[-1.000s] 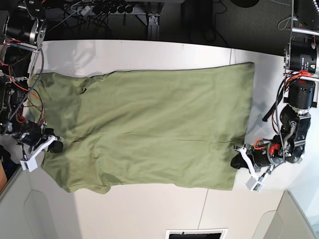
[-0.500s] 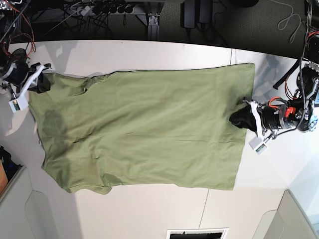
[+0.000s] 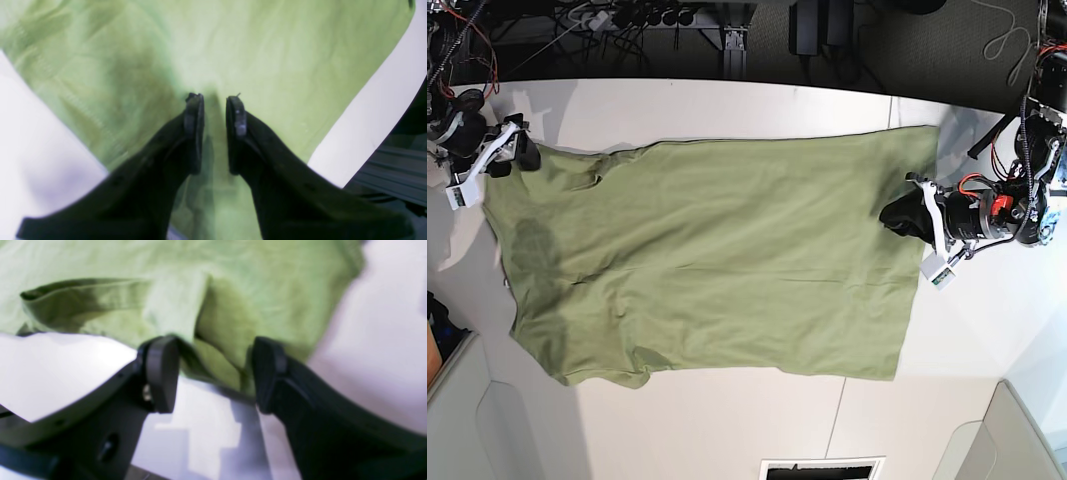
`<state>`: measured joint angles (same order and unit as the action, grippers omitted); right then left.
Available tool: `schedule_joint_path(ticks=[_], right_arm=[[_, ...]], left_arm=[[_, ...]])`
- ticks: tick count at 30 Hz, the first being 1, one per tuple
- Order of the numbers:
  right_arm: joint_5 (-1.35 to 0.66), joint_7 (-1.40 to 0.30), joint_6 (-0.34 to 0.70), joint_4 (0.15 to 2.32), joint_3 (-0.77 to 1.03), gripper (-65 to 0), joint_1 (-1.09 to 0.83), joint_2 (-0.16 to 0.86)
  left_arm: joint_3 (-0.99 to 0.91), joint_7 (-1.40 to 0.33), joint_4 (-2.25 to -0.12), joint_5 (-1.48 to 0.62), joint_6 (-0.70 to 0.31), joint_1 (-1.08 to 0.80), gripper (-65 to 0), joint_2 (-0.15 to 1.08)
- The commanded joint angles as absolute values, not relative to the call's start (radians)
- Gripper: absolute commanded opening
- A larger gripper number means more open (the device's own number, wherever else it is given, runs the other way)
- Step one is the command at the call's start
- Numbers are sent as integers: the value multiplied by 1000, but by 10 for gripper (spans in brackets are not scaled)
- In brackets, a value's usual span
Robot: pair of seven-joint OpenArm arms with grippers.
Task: Layout the t-shirt on the table in an organized manner, then fold the t-shirt properly
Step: 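Grasp the shirt edges with both grippers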
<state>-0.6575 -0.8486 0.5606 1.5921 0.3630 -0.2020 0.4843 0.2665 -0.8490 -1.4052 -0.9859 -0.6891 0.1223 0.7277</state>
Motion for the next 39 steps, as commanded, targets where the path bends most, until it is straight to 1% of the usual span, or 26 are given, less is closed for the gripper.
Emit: schedule_joint_path(ticks=[1,3,4,7,15,16,19,23,24,26,30,33,39], right_arm=[[-673,-829,566,1606,359,-352,-192,501],[-679,-830,565,1611,351,-427,-192,500],[-693,-830,565,1614,351,-446,-192,501],[-704,-830,565,1636,352,-449,-192,500],[-703,-830,565,1674,351,-449,-192,495],[-703,-831,565,1674,351,-455,-192,495],[-696,-834,565,1673,351,-512,-192,496],[-696,-834,565,1673,351,-515,-192,495],[-696,-835,565,1673,351,-540,-193,495],[-696,-851,565,1673,351,-650,-195,495],[-699,-908,565,1674,351,-650,-195,496],[-746,-984,566,1674,360,-650,-201,496],[-820,-999,591,1716,436,-650,-325,498]], left_arm=[[254,-831,-1420,-1004,-698,141,-501,745],[254,-811,-1420,-989,-698,141,-501,745],[254,-800,-1420,-968,-698,141,-501,745],[254,-789,-1420,-922,-698,141,-501,745],[254,-781,-1420,-923,-698,136,-501,744],[254,-781,-1420,-923,-698,135,-501,742],[254,-782,-1420,-921,-698,133,-501,728],[254,-782,-1420,-916,-698,132,-501,713],[254,-782,-1420,-912,-698,130,-501,711],[254,-782,-1420,-900,-698,127,-501,709],[254,-782,-1418,-884,-698,127,-501,709],[254,-782,-1418,-855,-698,127,-501,709],[254,-782,-1388,-840,-698,113,-501,709]])
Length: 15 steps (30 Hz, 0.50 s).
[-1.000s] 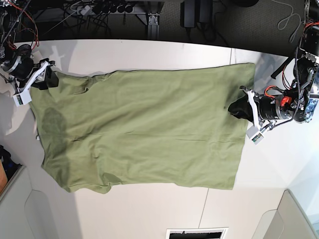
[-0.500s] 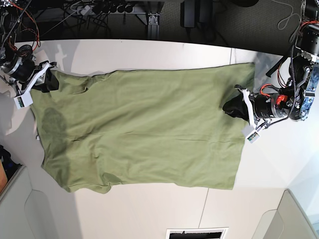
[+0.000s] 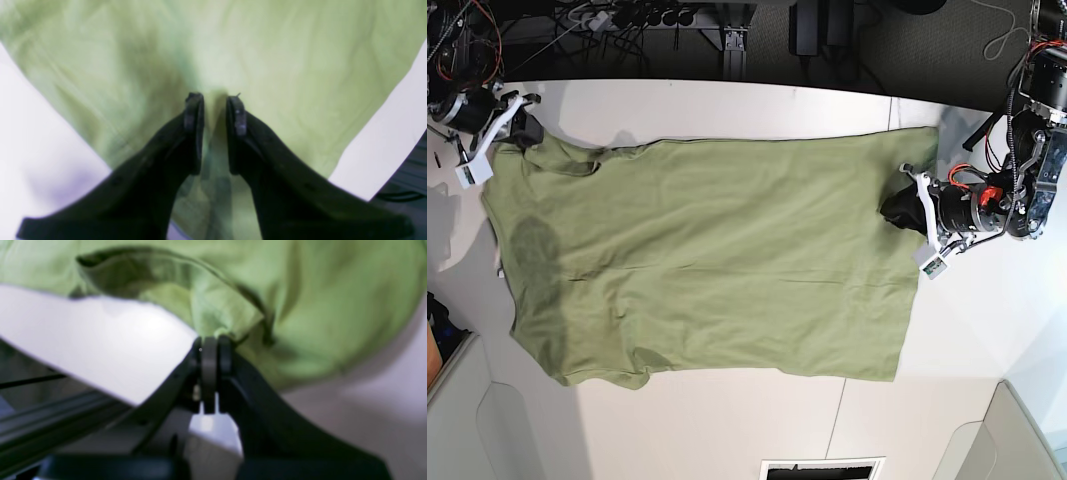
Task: Layout the t-shirt on the table in an organized manner, then fold the t-shirt properly
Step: 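Grasp the shirt edges with both grippers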
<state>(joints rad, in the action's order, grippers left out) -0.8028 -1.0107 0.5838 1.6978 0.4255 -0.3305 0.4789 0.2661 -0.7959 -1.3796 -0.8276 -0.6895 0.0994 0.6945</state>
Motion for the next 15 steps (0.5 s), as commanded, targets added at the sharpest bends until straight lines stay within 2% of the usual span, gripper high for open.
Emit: schedule_joint_path(ticks=[1,8,9,11,12,13,15], right_arm=[[-823,-999,591,1731,451,-650,-349,498],[-827,-996,591,1789,498,-650,-413,498],[-827,-996,591,1789,498,-623,-411,498],[-827,-995,590,1790,498,-416,-408,498],[-827,-991,590,1790,498,-350,-407,498],[-827,-980,591,1793,498,-316,-407,498],[-826,-960,590,1804,499,-312,-407,498]], left_arm=[[254,-782,-1379,-841,-698,113,-501,709],[254,-778,-1365,-854,-698,113,-501,706],[254,-778,-1365,-853,-698,113,-501,704],[254,-779,-1365,-852,-698,113,-500,704],[254,-779,-1365,-852,-698,113,-500,704],[254,-780,-1365,-852,-698,113,-498,704],[254,-785,-1366,-860,-698,113,-480,710]])
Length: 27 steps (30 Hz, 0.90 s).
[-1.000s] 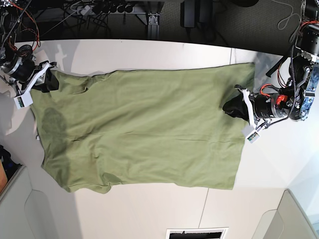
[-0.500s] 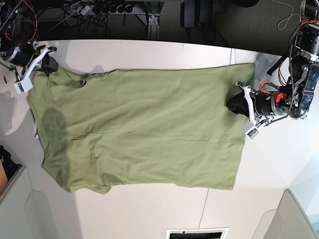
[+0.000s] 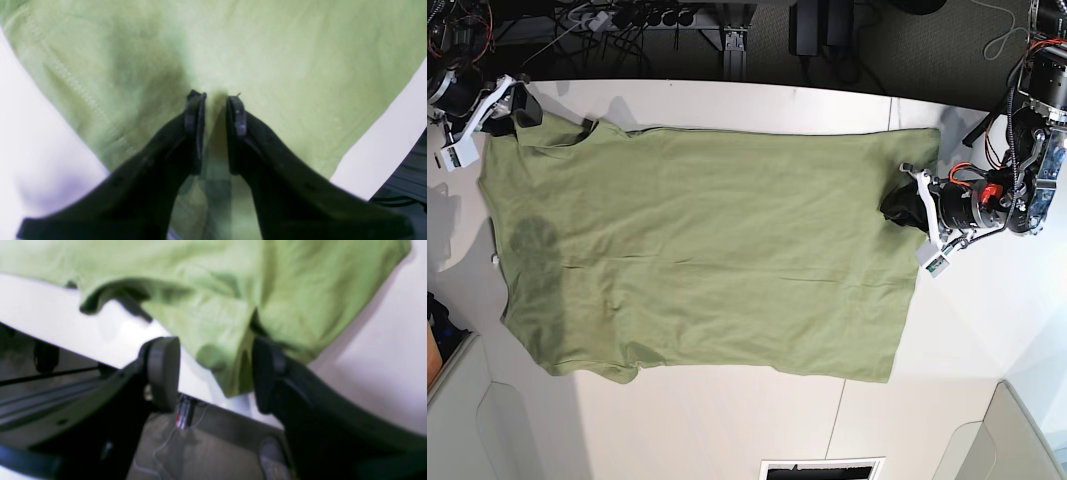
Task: Layout the t-shirt on the table in an organized manner, then fold the t-shirt properly
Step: 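Grasp the shirt edges with both grippers, then pull the shirt edges apart with both grippers to flatten it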
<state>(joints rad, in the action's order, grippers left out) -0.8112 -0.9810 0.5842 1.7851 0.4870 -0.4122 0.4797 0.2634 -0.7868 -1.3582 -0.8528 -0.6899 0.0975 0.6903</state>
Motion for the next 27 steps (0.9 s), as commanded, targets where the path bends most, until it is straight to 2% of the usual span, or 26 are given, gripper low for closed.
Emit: schedule_joint_path(ticks=[1,3,9,14,20,27], right_arm=[[-821,-950,590,1811,501,-312,-407,498],[-807,-934,586,1827,512,-312,-407,498],[-803,-934,579,1848,621,-312,-407,498],[-745,-937,543,1836,714,-312,-408,496],[-757,-937,540,1718,727,-275,-408,498],[-785,-913,540,1578,727,-270,-408,498]], left_arm=[[253,-785,-1367,-875,-698,114,-461,715],[234,-790,-1368,-907,-698,113,-430,730],[45,-909,-1368,-1076,-698,85,-428,757],[-104,-941,-1368,-1182,-698,-45,-426,783],[-245,-951,-1368,-1244,-698,-230,-364,784],[-268,-951,-1368,-1245,-698,-345,-364,767]])
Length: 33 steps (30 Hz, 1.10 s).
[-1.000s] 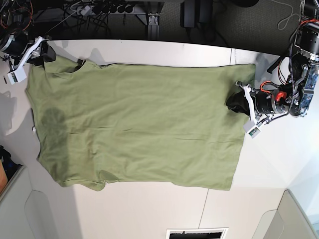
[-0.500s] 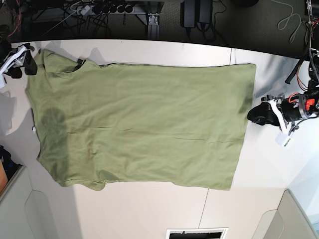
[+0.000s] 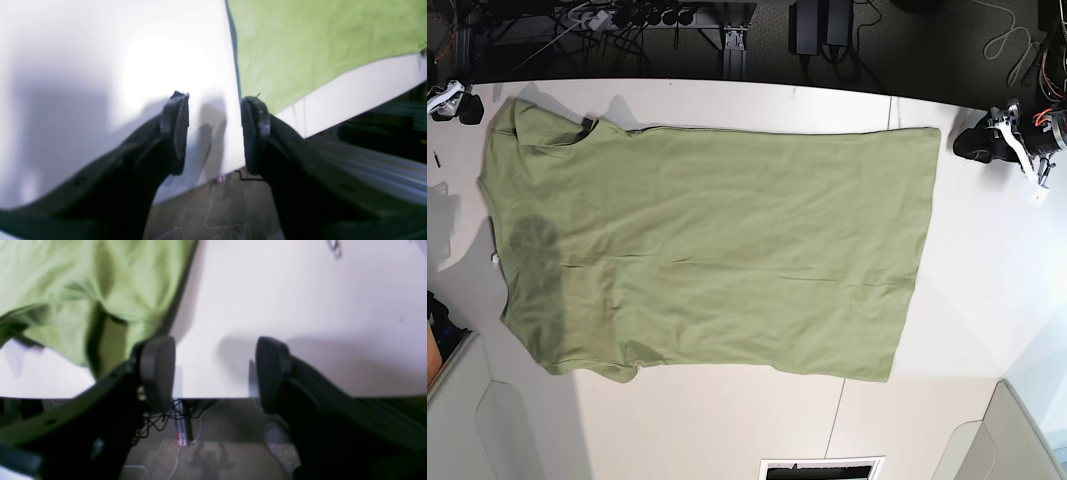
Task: Layout the t-shirt on the table in an organized manner, then fold the t-shirt properly
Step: 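Pull the shirt edges apart with both grippers to flatten it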
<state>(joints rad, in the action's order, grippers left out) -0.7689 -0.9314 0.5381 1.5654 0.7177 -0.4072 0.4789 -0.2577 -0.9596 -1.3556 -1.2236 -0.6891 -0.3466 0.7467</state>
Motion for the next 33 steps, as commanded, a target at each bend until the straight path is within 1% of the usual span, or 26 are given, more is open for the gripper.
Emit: schedule_joint_path(ticks=[1,10,16,21,25,26,27,28,29,30,31,33], right_arm=[[-795,-913,547,1567,727,-270,-408,498],[-847,-917,558,1554,726,-270,-377,491],[-853,-946,558,1554,714,-270,-307,423],[-841,-963,557,1554,652,-270,-308,385],[-838,-967,557,1554,648,-270,-313,361],[-842,-969,557,1554,648,-270,-313,355],[-850,-971,557,1554,648,-271,-313,350],[-864,-976,557,1554,648,-280,-313,345],[-880,-982,557,1554,647,-305,-313,341],[-892,-989,557,1554,647,-346,-313,340],[-899,-997,557,1554,648,-395,-313,337],[-898,-1003,557,1554,648,-520,-313,336]], left_arm=[[-268,-951,-1368,-1242,-698,-351,-364,758],[-266,-956,-1369,-1219,-698,-352,-364,656],[-260,-955,-1370,-1213,-698,-352,-364,629],[-260,-954,-1370,-1189,-698,-352,-364,612],[-260,-955,-1370,-1185,-698,-353,-367,612],[-260,-955,-1370,-1185,-698,-352,-385,612],[-260,-955,-1370,-1185,-698,-352,-425,612],[-260,-954,-1370,-1185,-698,-352,-476,612],[-260,-954,-1370,-1186,-698,-352,-521,612],[-260,-954,-1370,-1187,-698,-352,-561,612],[-260,-954,-1370,-1188,-698,-352,-588,612],[-260,-955,-1370,-1197,-698,-352,-623,612]])
